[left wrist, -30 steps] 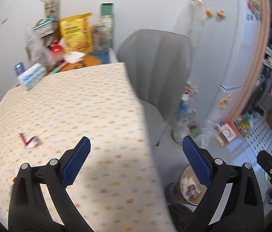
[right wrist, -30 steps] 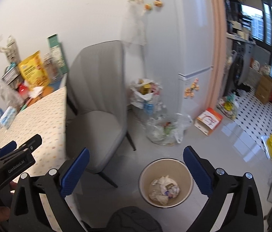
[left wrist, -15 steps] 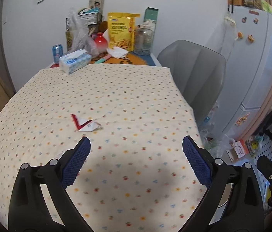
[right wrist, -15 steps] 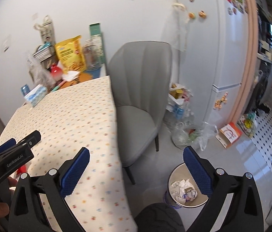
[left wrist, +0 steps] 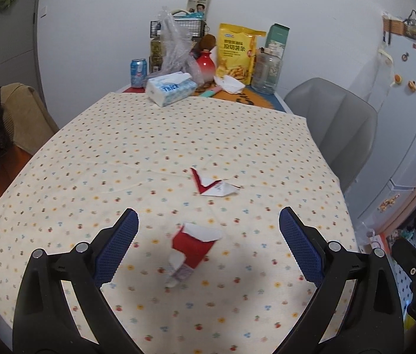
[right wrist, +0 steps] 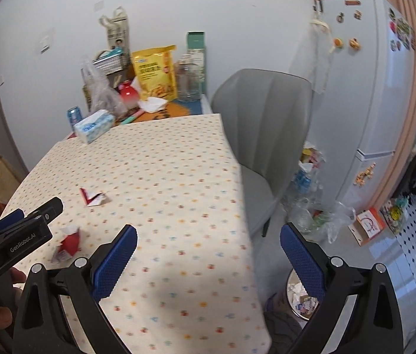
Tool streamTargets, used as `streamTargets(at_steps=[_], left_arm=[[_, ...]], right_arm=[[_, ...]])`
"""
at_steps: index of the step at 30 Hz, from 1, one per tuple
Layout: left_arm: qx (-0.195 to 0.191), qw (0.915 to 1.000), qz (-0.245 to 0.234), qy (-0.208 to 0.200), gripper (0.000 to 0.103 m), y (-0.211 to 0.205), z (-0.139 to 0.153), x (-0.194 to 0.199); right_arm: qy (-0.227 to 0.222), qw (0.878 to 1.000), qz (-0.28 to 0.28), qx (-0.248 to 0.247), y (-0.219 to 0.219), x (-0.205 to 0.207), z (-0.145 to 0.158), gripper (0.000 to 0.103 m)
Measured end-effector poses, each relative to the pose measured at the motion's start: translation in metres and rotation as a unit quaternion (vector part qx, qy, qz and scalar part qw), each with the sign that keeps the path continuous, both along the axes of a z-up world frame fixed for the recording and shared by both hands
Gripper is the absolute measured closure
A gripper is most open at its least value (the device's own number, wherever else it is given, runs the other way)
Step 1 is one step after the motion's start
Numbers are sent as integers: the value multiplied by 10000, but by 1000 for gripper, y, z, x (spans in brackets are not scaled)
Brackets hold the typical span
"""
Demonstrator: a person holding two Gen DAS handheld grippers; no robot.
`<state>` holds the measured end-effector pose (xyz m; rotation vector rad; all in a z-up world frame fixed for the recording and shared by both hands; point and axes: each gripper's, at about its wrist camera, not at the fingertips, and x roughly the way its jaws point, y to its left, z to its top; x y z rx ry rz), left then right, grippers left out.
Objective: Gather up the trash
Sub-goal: 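Move both open grippers back over the table toward the red-white wrappers, then grasp the red-and-white paper wrapper with the left gripper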
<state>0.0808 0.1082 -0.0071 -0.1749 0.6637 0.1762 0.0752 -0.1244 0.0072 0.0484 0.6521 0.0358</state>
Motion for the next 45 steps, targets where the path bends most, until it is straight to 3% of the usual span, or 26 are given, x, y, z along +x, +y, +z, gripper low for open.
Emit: streamTargets(at_steps=[14, 37, 42, 44, 45], left_arm=[[-1, 9994, 310, 151, 8, 38, -14, -10], [36, 9948, -87, 1011, 9, 20, -78, 52], [-4, 9928, -71, 1199, 21, 21, -87, 65], [-69, 9918, -98, 1272, 47, 22, -89, 69], [-69, 9916, -92, 1287, 47, 23, -90, 69]], right_arm=[[71, 9989, 465, -41, 51, 5, -7, 8], [540, 9979, 324, -149, 42, 49, -44, 8], [575, 9976, 350, -147, 42, 55, -46, 8], [586, 9974, 393, -156, 43, 57, -46, 8], [589, 9973, 415, -164, 44, 59, -46, 8]])
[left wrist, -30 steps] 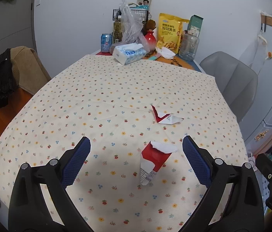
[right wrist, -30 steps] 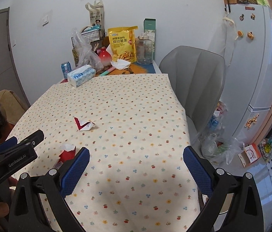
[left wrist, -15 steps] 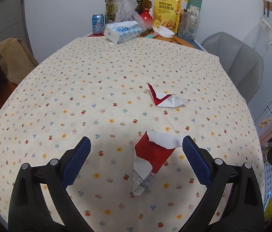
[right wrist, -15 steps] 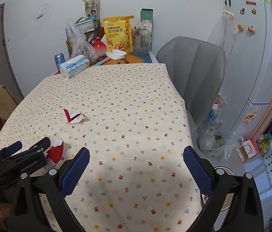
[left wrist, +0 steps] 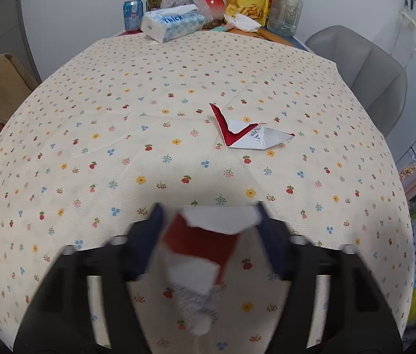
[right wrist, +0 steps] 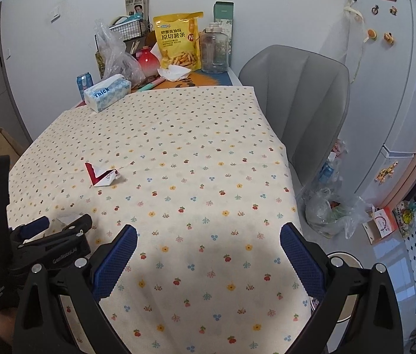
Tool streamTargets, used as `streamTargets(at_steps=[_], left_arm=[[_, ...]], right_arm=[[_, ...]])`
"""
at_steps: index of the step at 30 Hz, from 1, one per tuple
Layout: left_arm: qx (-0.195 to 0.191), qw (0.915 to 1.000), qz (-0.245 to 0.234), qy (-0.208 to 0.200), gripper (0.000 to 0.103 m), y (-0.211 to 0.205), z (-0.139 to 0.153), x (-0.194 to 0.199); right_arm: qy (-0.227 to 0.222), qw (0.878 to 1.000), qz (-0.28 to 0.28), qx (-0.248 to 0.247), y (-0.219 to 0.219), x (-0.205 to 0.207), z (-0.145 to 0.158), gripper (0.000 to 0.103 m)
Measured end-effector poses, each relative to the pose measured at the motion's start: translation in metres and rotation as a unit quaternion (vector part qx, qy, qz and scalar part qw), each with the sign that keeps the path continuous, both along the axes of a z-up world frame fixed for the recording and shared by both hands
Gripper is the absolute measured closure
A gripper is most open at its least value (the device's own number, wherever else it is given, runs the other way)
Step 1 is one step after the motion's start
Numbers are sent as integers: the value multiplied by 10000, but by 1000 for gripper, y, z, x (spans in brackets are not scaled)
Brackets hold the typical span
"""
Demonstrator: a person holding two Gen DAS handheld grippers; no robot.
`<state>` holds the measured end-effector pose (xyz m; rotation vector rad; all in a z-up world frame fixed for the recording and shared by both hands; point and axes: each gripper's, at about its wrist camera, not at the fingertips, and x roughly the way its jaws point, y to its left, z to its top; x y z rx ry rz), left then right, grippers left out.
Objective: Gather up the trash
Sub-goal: 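Grasp the red-and-white paper wrapper with the left gripper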
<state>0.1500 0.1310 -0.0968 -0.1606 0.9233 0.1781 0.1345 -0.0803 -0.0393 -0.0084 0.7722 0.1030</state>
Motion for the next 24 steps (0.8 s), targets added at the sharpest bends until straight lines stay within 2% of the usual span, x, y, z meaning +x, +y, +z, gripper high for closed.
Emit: streamTargets(at_steps=[3, 8, 13, 24], left_arm=[[-101, 9998, 94, -138, 54, 8, 6, -2], [-79, 9977, 428, -517, 54, 33, 28, -4], [5, 9954, 659, -695, 54, 55, 41, -5], [165, 9912, 1054, -784, 54, 97, 43, -5]], right_arm=[[20, 10000, 60, -28, 5, 6, 0, 8], [-43, 9995, 257, -157, 24, 17, 1, 8], [-222, 9986, 410, -247, 45, 18, 15, 8], [-309, 9954, 847, -330, 100, 26, 16, 8]])
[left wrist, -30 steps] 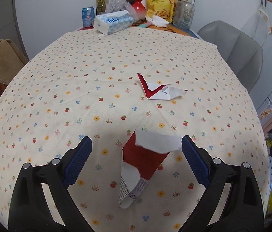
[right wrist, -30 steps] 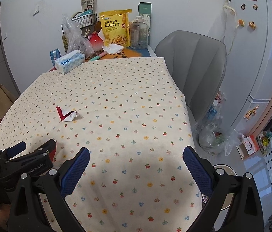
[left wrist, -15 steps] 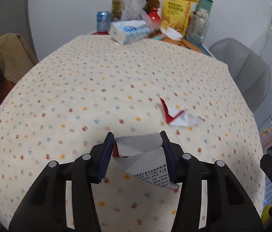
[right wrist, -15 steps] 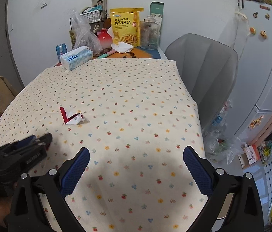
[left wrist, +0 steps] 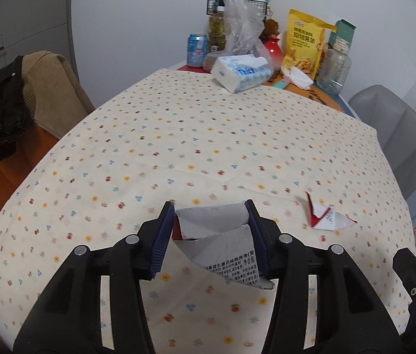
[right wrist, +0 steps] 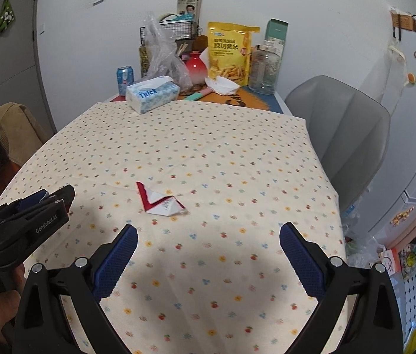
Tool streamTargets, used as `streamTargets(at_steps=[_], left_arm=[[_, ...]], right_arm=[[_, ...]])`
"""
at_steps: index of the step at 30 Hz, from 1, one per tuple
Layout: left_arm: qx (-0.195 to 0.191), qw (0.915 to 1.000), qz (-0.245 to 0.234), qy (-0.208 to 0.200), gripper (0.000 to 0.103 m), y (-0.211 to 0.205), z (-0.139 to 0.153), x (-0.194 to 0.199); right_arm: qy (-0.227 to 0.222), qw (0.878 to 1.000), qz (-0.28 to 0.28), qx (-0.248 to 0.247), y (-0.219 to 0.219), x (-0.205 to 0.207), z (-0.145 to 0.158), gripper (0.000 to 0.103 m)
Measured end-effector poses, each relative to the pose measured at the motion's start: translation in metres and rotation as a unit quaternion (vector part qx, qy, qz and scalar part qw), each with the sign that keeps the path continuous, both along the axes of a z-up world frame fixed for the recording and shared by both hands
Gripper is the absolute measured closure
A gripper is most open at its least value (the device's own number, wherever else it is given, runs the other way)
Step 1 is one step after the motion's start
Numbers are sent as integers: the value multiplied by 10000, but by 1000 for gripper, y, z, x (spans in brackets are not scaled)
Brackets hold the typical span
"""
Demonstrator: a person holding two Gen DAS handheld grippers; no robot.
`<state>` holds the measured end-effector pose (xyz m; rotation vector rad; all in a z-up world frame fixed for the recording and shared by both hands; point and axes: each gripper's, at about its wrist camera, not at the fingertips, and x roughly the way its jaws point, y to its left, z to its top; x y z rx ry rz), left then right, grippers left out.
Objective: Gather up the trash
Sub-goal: 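Grasp the red-and-white paper wrapper with the left gripper, then grasp the folded red-white paper with the right gripper while the left holds its wrapper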
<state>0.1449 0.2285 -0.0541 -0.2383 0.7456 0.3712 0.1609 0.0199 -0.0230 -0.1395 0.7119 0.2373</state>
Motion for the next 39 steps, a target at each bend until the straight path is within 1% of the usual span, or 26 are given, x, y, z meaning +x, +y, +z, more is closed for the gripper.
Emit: streamTargets(at_steps=[5, 7, 14, 18, 20, 23, 25, 29, 32, 33, 34, 35, 37, 39], left_arm=[[28, 9999, 107, 23, 54, 9, -3, 2], [33, 9999, 109, 69, 54, 9, -7, 5], [16, 9998, 120, 185, 54, 8, -19, 14], [-2, 9996, 172, 215, 54, 13, -22, 13], [-11, 9995, 189, 242, 54, 16, -25, 13], [-5, 9994, 202, 281, 54, 17, -29, 15], [-16, 9993, 205, 315, 54, 17, -31, 17], [108, 9991, 188, 378, 54, 13, -34, 25], [153, 9987, 159, 461, 54, 10, -39, 31], [174, 9986, 154, 482, 54, 9, -40, 32], [201, 9985, 146, 496, 54, 7, -40, 32], [205, 9985, 137, 485, 54, 7, -40, 32], [240, 9984, 121, 501, 54, 4, -39, 34], [243, 9984, 98, 509, 54, 2, -39, 34]], right_arm=[[40, 10000, 58, 16, 10, 10, -8, 10], [60, 10000, 71, 11, 12, 14, -12, 13], [198, 9997, 109, 1, 20, 30, -24, 17], [250, 9993, 239, -120, 31, 39, -34, 18], [318, 9991, 264, -137, 35, 46, -39, 20], [454, 9985, 246, -179, 40, 59, -52, 27], [542, 9981, 233, -204, 43, 66, -58, 33], [663, 9975, 149, -193, 44, 76, -68, 39], [758, 9969, 187, -118, 44, 81, -73, 59], [777, 9967, 250, -56, 44, 81, -74, 69], [761, 9967, 266, -90, 45, 80, -73, 84], [734, 9968, 294, -113, 46, 80, -72, 84], [705, 9969, 335, -88, 45, 78, -70, 90], [713, 9967, 377, -45, 43, 76, -68, 93]])
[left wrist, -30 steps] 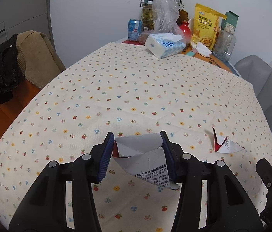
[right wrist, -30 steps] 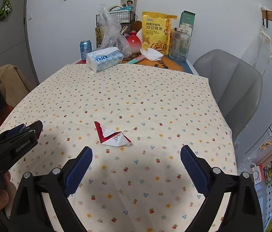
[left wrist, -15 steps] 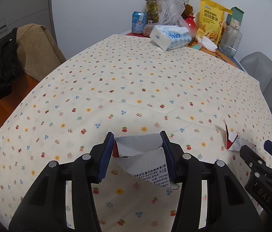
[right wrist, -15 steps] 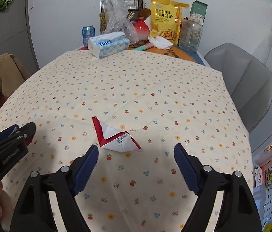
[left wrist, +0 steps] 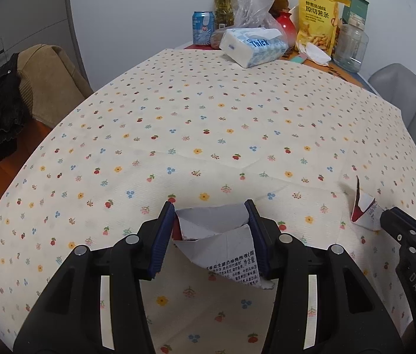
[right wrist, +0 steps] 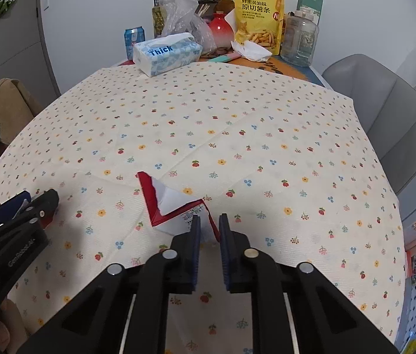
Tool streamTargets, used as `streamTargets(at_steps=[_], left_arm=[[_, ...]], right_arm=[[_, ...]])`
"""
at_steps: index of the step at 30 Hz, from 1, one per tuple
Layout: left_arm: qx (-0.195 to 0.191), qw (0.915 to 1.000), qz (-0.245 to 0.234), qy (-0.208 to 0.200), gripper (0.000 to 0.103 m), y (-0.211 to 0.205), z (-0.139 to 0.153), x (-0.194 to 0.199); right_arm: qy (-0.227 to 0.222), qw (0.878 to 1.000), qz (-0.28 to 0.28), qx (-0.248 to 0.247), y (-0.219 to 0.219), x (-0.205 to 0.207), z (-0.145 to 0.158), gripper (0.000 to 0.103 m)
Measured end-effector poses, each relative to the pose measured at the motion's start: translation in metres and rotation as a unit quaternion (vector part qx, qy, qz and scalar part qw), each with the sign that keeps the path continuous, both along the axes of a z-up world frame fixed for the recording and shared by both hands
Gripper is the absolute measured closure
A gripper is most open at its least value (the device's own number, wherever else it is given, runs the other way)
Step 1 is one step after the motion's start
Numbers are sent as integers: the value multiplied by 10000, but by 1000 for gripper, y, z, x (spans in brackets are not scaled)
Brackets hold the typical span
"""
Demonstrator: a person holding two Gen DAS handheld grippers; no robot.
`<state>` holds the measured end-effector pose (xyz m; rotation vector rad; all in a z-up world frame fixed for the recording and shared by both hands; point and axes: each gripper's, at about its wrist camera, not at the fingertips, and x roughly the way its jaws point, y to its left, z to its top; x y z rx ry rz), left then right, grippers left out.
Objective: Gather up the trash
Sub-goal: 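Grasp the folded red-white paper with the right gripper while the left holds its wrapper, then carry both red-white papers toward the beige bin with both grippers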
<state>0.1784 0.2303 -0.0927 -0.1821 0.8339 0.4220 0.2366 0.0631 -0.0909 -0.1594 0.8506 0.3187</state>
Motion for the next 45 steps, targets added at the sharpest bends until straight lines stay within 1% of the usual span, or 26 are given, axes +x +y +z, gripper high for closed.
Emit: streamTargets(at_steps=[4, 8, 13, 16, 21, 27, 32, 37, 45], left_arm=[[50, 9999, -88, -34, 54, -8, 5, -2], [43, 9997, -181, -126, 54, -20, 15, -7], [121, 9991, -300, -259, 54, -37, 30, -15], [158, 9985, -380, -367, 54, -51, 40, -21], [185, 9973, -562, -425, 54, -77, 48, -28], [306, 9951, -816, -477, 54, -112, 54, -39], [363, 9922, -1061, -538, 54, -142, 61, -48], [440, 9887, -1298, -614, 54, -173, 72, -54], [465, 9797, -1778, -799, 54, -231, 94, -56]], right_arm=[[-42, 10000, -28, 84, -7, -6, 8, 97], [-95, 9998, -100, 170, -19, -14, 17, 99], [-193, 9988, -272, 364, -40, -24, 31, 99], [-199, 9982, -329, 463, -50, -29, 36, 99], [-261, 9970, -429, 588, -72, -46, 44, 99], [-425, 9954, -566, 646, -100, -66, 56, 99], [-536, 9937, -698, 696, -126, -86, 64, 99], [-645, 9905, -970, 731, -159, -104, 71, 99], [-856, 9834, -1409, 760, -215, -126, 84, 99]])
